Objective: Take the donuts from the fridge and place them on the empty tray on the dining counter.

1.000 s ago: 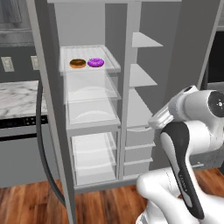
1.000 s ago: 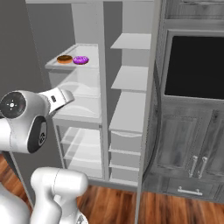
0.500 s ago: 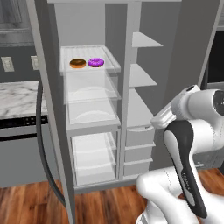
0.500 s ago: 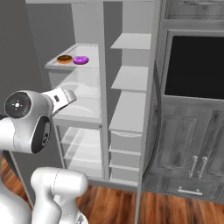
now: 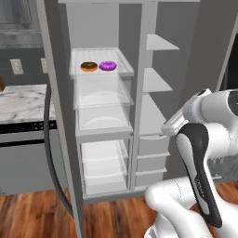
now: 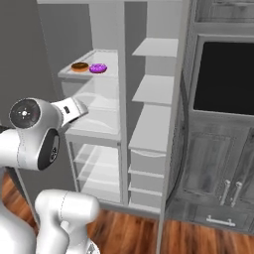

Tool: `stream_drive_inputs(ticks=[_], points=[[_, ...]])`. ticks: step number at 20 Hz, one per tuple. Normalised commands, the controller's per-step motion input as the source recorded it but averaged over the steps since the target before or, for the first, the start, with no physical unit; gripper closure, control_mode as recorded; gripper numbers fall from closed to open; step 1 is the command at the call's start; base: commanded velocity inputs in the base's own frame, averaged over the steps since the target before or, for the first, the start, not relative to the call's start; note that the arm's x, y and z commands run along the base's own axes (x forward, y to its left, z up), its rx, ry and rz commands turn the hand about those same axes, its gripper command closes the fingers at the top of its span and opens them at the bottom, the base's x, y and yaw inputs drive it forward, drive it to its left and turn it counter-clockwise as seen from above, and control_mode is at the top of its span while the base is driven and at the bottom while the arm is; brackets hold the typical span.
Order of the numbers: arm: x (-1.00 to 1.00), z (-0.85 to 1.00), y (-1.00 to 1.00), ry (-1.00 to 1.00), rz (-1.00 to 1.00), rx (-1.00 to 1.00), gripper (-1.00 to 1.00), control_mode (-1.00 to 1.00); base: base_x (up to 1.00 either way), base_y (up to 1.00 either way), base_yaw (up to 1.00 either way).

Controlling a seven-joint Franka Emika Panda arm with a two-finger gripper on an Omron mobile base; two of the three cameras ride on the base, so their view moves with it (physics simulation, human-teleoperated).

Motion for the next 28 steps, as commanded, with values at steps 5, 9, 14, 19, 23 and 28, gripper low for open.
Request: stream_drive_inputs(ticks=[5, 9, 14, 19, 23, 28], points=[[0.0, 0.0, 0.0, 0.0, 0.0, 0.0, -1.0, 1.0, 0.02, 0.29, 0.21], [0.0, 0.0, 0.0, 0.0, 0.0, 0.0, -1.0, 1.0, 0.18, 0.28, 0.21], [0.0, 0.0, 0.0, 0.0, 0.0, 0.0, -1.0, 1.0, 0.37, 0.16, 0.19], [0.0, 0.0, 0.0, 0.0, 0.0, 0.0, -1.0, 1.0, 0.59, 0.01, 0.14], [0.0, 0.0, 0.0, 0.0, 0.0, 0.0, -1.0, 1.0, 0.81, 0.02, 0.08], [0.0, 0.0, 0.0, 0.0, 0.0, 0.0, -1.0, 1.0, 0.93, 0.15, 0.03]])
